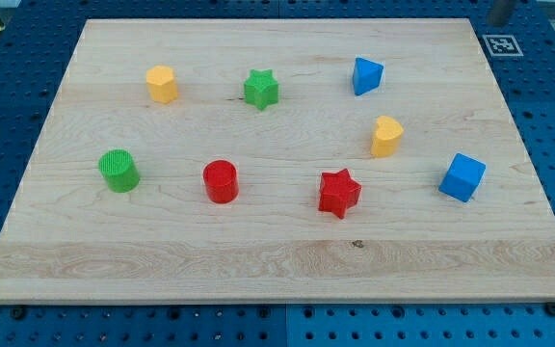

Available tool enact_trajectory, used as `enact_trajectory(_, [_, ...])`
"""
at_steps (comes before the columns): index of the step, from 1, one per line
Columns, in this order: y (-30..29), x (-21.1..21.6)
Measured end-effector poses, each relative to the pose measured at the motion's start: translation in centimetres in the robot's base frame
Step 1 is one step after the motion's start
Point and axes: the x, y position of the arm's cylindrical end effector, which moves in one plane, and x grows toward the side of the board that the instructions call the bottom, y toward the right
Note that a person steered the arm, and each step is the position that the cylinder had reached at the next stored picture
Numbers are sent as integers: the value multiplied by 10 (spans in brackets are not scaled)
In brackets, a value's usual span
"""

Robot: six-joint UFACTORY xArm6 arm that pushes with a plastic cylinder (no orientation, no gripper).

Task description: Move the yellow heart towards the right side of the blue triangle

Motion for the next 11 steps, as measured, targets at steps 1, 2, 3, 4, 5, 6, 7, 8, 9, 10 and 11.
enact_trajectory(1, [-9,1])
enact_trajectory(2, [-37,61])
enact_trajectory(3, [-47,73])
enact_trajectory(4, [-57,80])
enact_trajectory(5, [-98,106])
enact_trajectory(6, [-101,108])
enact_trajectory(7, [-144,146])
enact_trajectory(8, [-146,146])
enact_trajectory(9, [-180,165])
enact_trajectory(10, [-188,168])
enact_trajectory(11, [-228,204])
